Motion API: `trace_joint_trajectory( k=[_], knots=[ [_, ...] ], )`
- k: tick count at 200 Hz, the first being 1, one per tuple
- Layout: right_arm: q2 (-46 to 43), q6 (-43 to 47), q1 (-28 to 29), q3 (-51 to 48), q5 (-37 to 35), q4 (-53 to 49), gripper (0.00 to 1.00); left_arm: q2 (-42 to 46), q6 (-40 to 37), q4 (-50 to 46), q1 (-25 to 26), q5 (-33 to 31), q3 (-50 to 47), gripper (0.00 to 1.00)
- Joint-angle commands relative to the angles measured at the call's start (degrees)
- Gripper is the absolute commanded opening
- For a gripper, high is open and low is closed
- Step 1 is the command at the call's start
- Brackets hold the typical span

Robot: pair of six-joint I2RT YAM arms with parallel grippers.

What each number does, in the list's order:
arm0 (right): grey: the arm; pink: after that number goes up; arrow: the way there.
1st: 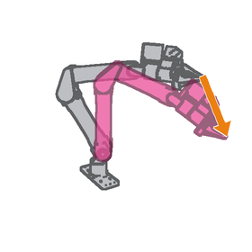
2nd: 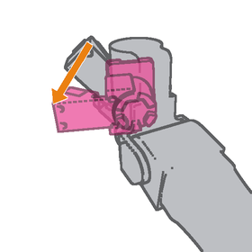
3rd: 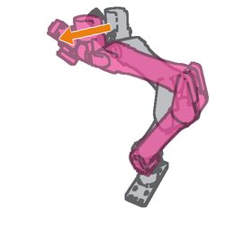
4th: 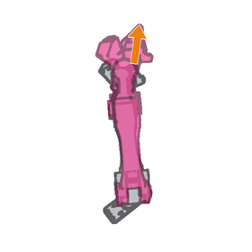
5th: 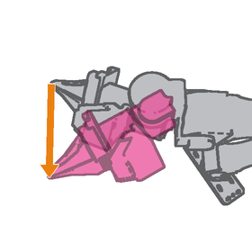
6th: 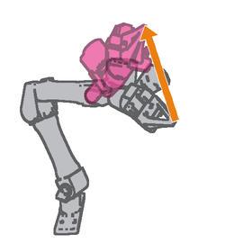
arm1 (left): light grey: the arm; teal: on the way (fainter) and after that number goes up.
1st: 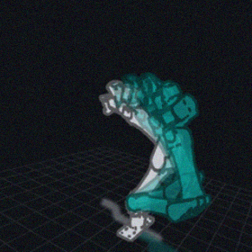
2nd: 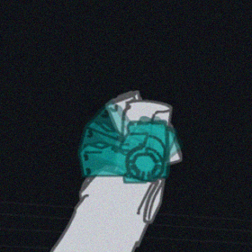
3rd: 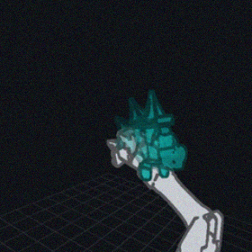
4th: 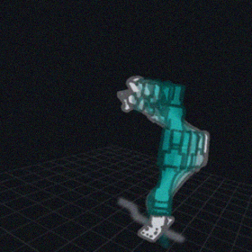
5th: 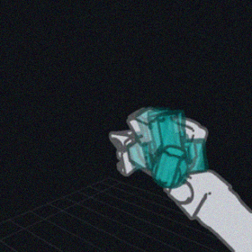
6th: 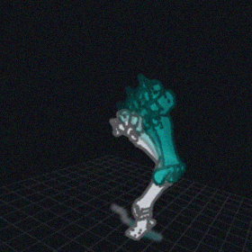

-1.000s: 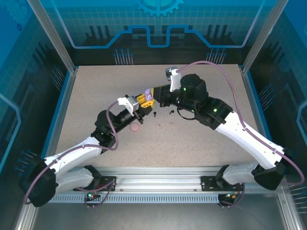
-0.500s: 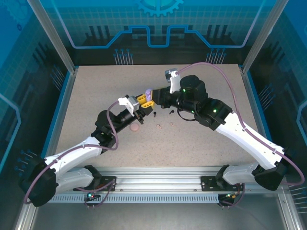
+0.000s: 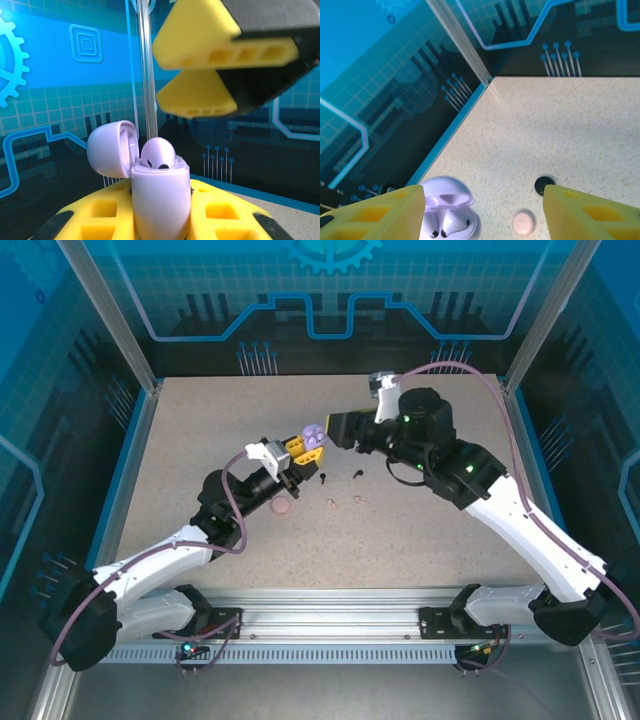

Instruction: Insert wireless bluetooth earbuds into charging case

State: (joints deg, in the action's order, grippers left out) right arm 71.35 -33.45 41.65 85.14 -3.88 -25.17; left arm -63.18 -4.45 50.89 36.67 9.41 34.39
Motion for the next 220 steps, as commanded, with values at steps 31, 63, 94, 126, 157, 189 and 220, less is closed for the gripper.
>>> trace_joint_trajectory(
  k=[31, 63, 94, 126, 157, 189, 220],
  knots=[
    [7.9, 0.7, -6.6, 13.4, 7.4, -13.8, 0.5, 0.2, 0.2, -1.0, 0.3, 2.5, 0.9, 0.0],
    [16.6, 3.2, -7.3, 23.1, 11.1, -20.2, 0.33, -0.5, 1.2, -1.9, 0.3, 3.7, 0.8, 0.0],
    [23.7, 4.2, -7.3, 29.2, 13.8, -23.4, 0.2, -1.7, 2.2, -2.0, 0.3, 4.3, 0.9, 0.0],
    [29.1, 4.7, -6.6, 33.9, 16.5, -26.2, 0.11, -2.9, 2.6, -1.9, 0.4, 4.7, 1.5, 0.0],
    [30.5, 5.8, -4.5, 34.3, 16.0, -28.2, 0.1, -3.6, 2.8, -1.2, 0.4, 4.4, 1.8, 0.0],
    [28.1, 5.9, -2.8, 30.9, 15.6, -28.4, 0.08, -3.6, 2.7, -0.8, 0.5, 3.3, 1.9, 0.0],
    [23.2, 4.7, -2.0, 24.6, 15.7, -26.8, 0.08, -3.3, 2.3, -0.8, 0.5, 2.3, 1.9, 0.0]
  ],
)
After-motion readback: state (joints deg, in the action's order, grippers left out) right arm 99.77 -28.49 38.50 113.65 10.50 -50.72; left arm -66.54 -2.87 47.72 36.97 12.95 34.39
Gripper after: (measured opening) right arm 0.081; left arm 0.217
